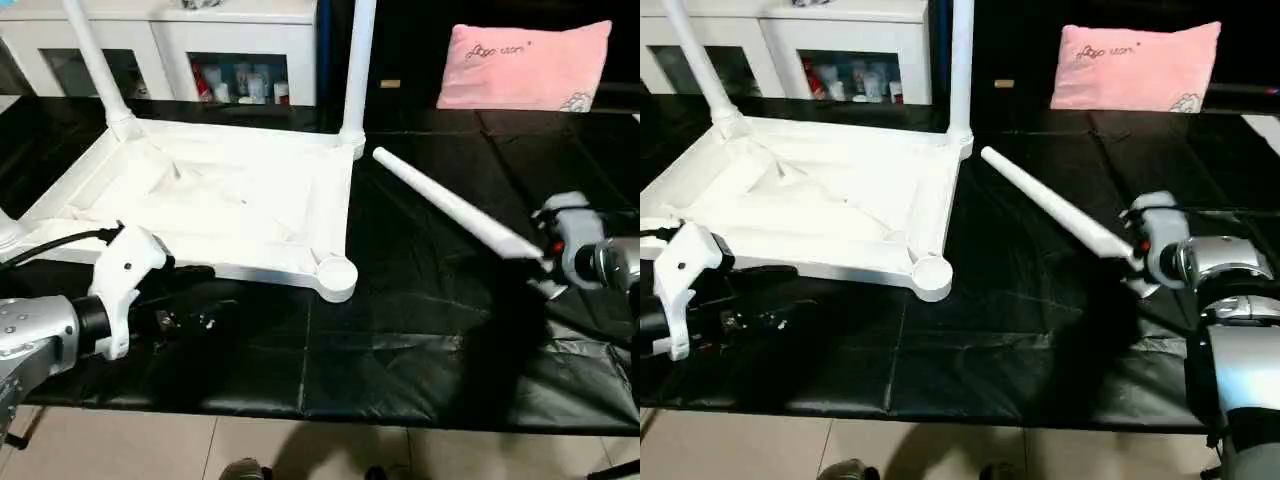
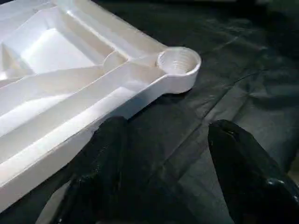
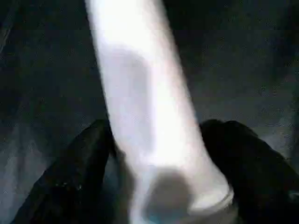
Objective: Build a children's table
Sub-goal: Pick table leg
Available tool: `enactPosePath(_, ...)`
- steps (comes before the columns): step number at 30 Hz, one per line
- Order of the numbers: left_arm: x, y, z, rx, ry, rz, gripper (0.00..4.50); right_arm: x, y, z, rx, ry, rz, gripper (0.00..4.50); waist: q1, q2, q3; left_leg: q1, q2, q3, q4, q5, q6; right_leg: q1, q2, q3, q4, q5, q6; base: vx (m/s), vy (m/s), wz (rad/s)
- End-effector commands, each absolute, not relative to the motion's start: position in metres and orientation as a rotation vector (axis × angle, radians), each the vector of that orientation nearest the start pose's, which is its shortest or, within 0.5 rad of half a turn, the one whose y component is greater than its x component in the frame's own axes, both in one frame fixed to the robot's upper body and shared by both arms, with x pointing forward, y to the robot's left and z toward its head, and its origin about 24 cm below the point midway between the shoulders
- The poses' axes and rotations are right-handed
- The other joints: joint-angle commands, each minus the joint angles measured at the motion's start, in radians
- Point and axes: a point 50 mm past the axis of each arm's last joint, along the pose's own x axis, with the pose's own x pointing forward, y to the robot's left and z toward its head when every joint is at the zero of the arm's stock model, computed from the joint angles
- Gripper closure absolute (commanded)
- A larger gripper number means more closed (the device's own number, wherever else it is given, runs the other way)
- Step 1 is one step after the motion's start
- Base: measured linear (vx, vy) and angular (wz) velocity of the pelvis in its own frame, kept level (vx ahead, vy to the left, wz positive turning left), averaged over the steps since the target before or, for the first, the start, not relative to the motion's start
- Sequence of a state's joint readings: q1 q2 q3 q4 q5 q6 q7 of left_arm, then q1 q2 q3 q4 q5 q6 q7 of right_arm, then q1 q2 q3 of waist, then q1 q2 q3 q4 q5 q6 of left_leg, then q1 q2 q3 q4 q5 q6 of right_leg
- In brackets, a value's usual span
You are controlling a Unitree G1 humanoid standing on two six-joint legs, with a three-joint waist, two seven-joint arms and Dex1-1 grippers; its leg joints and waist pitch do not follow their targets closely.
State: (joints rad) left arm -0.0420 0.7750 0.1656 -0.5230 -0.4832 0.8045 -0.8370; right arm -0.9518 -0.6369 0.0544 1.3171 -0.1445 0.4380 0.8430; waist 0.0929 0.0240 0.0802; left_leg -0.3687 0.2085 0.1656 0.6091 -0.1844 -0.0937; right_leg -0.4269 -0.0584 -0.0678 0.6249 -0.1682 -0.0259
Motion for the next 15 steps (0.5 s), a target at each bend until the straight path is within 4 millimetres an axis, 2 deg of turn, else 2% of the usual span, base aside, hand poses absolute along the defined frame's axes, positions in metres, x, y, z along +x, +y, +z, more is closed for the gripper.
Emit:
enactPosePath(1,0.222,0.211,0.144,0.234,0.376,-0.888,1.43,0.336,-0.304,0.072,-0.194,0.976,0.372,1.25,0.003,-0.007,-0.067,-0.002,0.008,0.004,-0.06,-0.276,0.044,0.054,-0.056,0.034,-0.084,-0.389,-0.207,0.0,0.0,0.0)
enactPosePath(3,0.222,0.21,0.144,0.232,0.372,-0.894,1.43,0.336,-0.303,0.073,-0.191,0.978,0.387,1.49,0.003,-0.008,-0.068,-0.002,0.007,0.004,-0.06,-0.272,0.043,0.055,-0.056,0.034,-0.084,-0.396,-0.203,0.0,0.0,0.0)
enactPosePath(4,0.223,0.208,0.144,0.232,0.366,-0.904,1.43,0.337,-0.3,0.074,-0.177,0.979,0.417,1.55,0.001,-0.018,-0.072,-0.003,0.008,0.006,-0.058,-0.258,0.045,0.056,-0.056,0.035,-0.084,-0.393,-0.202,0.0,0.0,0.0)
enactPosePath(5,0.224,0.208,0.144,0.232,0.365,-0.904,1.43,0.337,-0.299,0.075,-0.172,0.978,0.421,1.61,0.002,-0.016,-0.072,-0.002,0.008,0.005,-0.058,-0.257,0.045,0.056,-0.056,0.035,-0.082,-0.395,-0.201,0.0,0.0,0.0)
enactPosePath(6,0.225,0.205,0.144,0.231,0.358,-0.91,1.43,0.339,-0.295,0.077,-0.141,0.972,0.445,1.67,0.0,-0.02,-0.072,-0.002,0.008,0.006,-0.058,-0.255,0.048,0.056,-0.055,0.035,-0.084,-0.399,-0.198,0.0,0.0,0.0)
enactPosePath(7,0.225,0.205,0.144,0.231,0.358,-0.91,1.43,0.339,-0.295,0.077,-0.141,0.972,0.445,1.73,0.001,-0.019,-0.072,-0.002,0.008,0.005,-0.058,-0.255,0.047,0.055,-0.055,0.035,-0.083,-0.404,-0.197,0.0,0.0,0.0)
enactPosePath(8,0.226,0.203,0.144,0.229,0.35,-0.915,1.43,0.34,-0.291,0.078,-0.12,0.967,0.47,1.73,0.0,-0.021,-0.073,-0.002,0.009,0.005,-0.057,-0.253,0.045,0.055,-0.056,0.036,-0.083,-0.406,-0.195,0.0,0.0,0.0)
enactPosePath(9,0.227,0.202,0.143,0.228,0.347,-0.917,1.43,0.34,-0.289,0.077,-0.121,0.973,0.484,1.75,-0.001,-0.028,-0.072,-0.003,0.008,0.005,-0.057,-0.255,0.044,0.056,-0.056,0.035,-0.084,-0.42,-0.187,0.0,0.0,0.0)
enactPosePath(15,0.229,0.195,0.141,0.215,0.339,-0.936,1.43,0.338,-0.283,0.071,-0.161,1.025,0.531,1.76,-0.003,-0.03,-0.077,-0.001,0.011,0.006,-0.056,-0.235,0.037,0.055,-0.056,0.037,-0.08,-0.391,-0.192,0.0,0.0,0.0)
